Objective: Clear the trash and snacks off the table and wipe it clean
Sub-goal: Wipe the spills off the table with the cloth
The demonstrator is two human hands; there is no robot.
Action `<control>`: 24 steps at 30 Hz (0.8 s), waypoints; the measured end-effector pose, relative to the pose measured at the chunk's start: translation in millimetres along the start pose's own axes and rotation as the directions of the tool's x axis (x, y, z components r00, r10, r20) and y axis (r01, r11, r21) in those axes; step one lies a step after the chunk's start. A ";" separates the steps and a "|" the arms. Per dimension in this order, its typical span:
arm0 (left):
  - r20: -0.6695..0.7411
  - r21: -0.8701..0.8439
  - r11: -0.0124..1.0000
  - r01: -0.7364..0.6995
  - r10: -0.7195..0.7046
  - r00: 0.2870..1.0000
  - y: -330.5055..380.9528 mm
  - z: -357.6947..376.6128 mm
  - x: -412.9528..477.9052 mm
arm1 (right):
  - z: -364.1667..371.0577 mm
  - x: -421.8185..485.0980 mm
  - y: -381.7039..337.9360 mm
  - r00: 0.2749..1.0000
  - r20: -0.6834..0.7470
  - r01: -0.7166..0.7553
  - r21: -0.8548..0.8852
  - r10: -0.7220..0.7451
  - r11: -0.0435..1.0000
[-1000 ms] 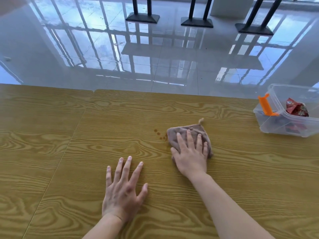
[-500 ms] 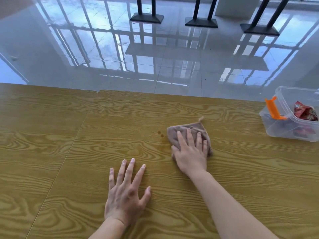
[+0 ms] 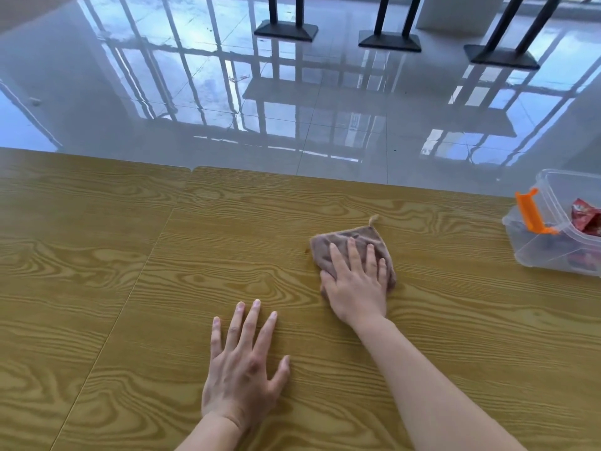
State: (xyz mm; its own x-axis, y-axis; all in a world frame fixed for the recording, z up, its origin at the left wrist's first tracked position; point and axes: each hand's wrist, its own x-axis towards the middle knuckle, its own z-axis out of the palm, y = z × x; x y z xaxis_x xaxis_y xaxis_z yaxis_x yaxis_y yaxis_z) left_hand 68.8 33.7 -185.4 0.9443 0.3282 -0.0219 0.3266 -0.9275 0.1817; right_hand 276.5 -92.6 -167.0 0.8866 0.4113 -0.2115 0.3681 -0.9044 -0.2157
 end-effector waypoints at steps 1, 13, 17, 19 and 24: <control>-0.001 -0.004 1.000 0.002 -0.002 1.000 -2.1 -0.6 2.2 | 0.3 5.4 -13.1 0.999 0.013 0.031 -0.012 -0.031 0.999; -0.014 -0.028 0.999 0.030 -0.030 0.999 12.5 -1.8 -8.9 | -18.8 -7.8 58.3 0.995 -0.026 0.097 -0.074 -0.099 0.993; -0.024 -0.040 0.999 0.022 -0.023 0.999 -0.2 -0.4 3.0 | -12.9 53.2 -24.9 0.999 0.009 0.032 -0.029 -0.032 0.999; -0.022 -0.041 0.999 0.029 -0.030 0.999 -8.0 1.6 6.7 | -3.3 33.3 -48.8 0.976 0.034 0.216 -0.050 -0.214 0.975; -0.045 -0.027 0.999 0.044 -0.045 0.998 -21.9 -0.1 8.4 | 19.2 -67.5 20.5 0.877 -0.013 0.477 -0.104 -0.481 0.873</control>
State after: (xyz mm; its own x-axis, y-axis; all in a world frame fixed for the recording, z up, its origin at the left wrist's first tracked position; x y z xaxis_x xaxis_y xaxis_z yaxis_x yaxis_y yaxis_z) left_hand 69.6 56.8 -189.4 0.9260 0.3772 0.0141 0.3664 -0.9071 0.2072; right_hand 218.9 -136.8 -175.5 0.6036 0.7942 -0.0696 0.7736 -0.6046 -0.1900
